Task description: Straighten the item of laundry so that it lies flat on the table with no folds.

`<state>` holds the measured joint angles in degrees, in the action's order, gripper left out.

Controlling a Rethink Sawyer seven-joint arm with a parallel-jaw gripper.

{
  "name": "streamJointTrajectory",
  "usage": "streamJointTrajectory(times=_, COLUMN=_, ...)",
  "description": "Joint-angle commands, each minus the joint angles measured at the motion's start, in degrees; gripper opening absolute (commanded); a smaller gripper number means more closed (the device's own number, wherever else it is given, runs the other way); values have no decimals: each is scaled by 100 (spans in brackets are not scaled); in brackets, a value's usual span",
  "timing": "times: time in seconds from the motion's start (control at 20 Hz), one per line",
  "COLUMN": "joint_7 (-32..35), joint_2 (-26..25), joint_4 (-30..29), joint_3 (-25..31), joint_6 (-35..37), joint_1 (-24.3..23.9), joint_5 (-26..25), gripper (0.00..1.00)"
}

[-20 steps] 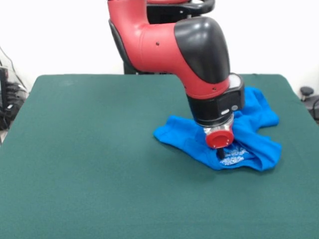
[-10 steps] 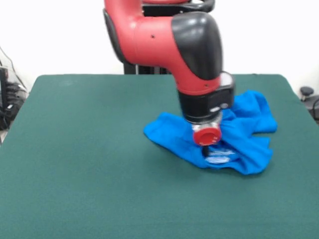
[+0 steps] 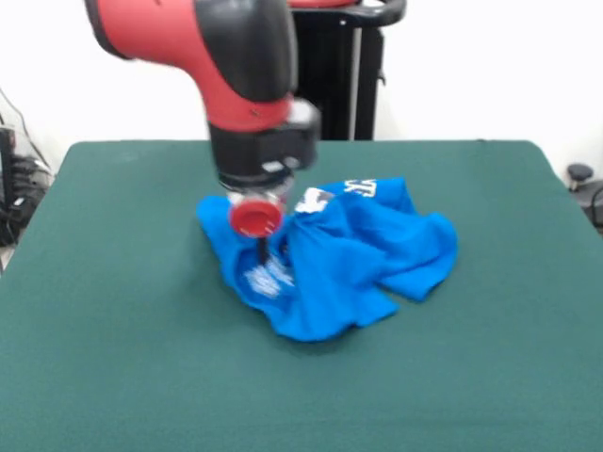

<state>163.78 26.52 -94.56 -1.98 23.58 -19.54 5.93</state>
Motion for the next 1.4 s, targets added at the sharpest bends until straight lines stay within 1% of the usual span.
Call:
streamJointTrajectory(times=0.05, joint_7=255, joint_2=457, joint_4=-1109, joint_3=-212, joint_6=-599, joint_1=51, joint_5=-365, gripper=0)
streamJointTrajectory(times=0.1, joint_7=292, joint_2=533, joint_4=-1244, joint_3=-260, joint_6=-640, joint_1=24, joint_5=-415, gripper=0)
streamJointTrajectory(times=0.2, joint_7=56, joint_2=720, joint_4=-1525, joint_3=-176, joint_6=-565, joint_1=-245, joint_5=-536, gripper=0)
streamJointTrajectory(times=0.25, joint_7=-105, joint_2=714, joint_4=-1557, joint_3=-96, joint_6=-490, joint_1=-392, joint_5=-583, gripper=0)
streamJointTrajectory(times=0.35, joint_7=-164, joint_2=506, joint_4=-1464, joint_3=24, joint_6=-659, joint_1=-518, joint_5=-658, gripper=0)
streamJointTrajectory(times=0.4, joint_7=-148, joint_2=503, joint_4=-1473, joint_3=75, joint_6=-675, joint_1=-539, joint_5=-671, gripper=0)
streamJointTrajectory(times=0.45, joint_7=-106, joint_2=617, joint_4=-1488, joint_3=53, joint_6=-504, joint_1=-481, joint_5=-650, gripper=0)
streamJointTrajectory(times=0.6, joint_7=179, joint_2=1266, joint_4=-1563, joint_3=-150, joint_6=362, joint_1=-81, joint_5=-432, gripper=0)
streamJointTrajectory(times=0.7, joint_7=410, joint_2=1531, joint_4=-1499, joint_3=-271, joint_6=742, joint_1=171, joint_5=-281, gripper=0)
streamJointTrajectory(times=0.75, joint_7=550, joint_2=1608, joint_4=-1465, joint_3=-342, joint_6=812, joint_1=296, joint_5=-216, gripper=0)
streamJointTrajectory(times=0.8, joint_7=740, joint_2=1626, joint_4=-1378, joint_3=-528, joint_6=820, joint_1=513, joint_5=-202, gripper=0)
streamJointTrajectory(times=0.9, joint_7=1136, joint_2=1665, joint_4=-1136, joint_3=-1047, joint_6=1109, joint_1=1068, joint_5=-241, gripper=0)
streamJointTrajectory(times=0.95, joint_7=1373, joint_2=1702, joint_4=-1012, joint_3=-1340, joint_6=1330, joint_1=1377, joint_5=-257, gripper=0)
streamJointTrajectory(times=1.05, joint_7=1695, joint_2=1849, joint_4=-882, joint_3=-1645, joint_6=1773, joint_1=1799, joint_5=-179, gripper=0)
streamJointTrajectory(times=1.2, joint_7=1975, joint_2=2161, joint_4=-748, joint_3=-1874, joint_6=2495, joint_1=2206, joint_5=28, gripper=0)
streamJointTrajectory(times=1.3, joint_7=2157, joint_2=2217, joint_4=-669, joint_3=-1978, joint_6=2653, joint_1=2427, joint_5=171, gripper=0)
streamJointTrajectory(times=1.4, joint_7=2240, joint_2=2210, joint_4=-673, joint_3=-1944, joint_6=2636, joint_1=2569, joint_5=420, gripper=0)
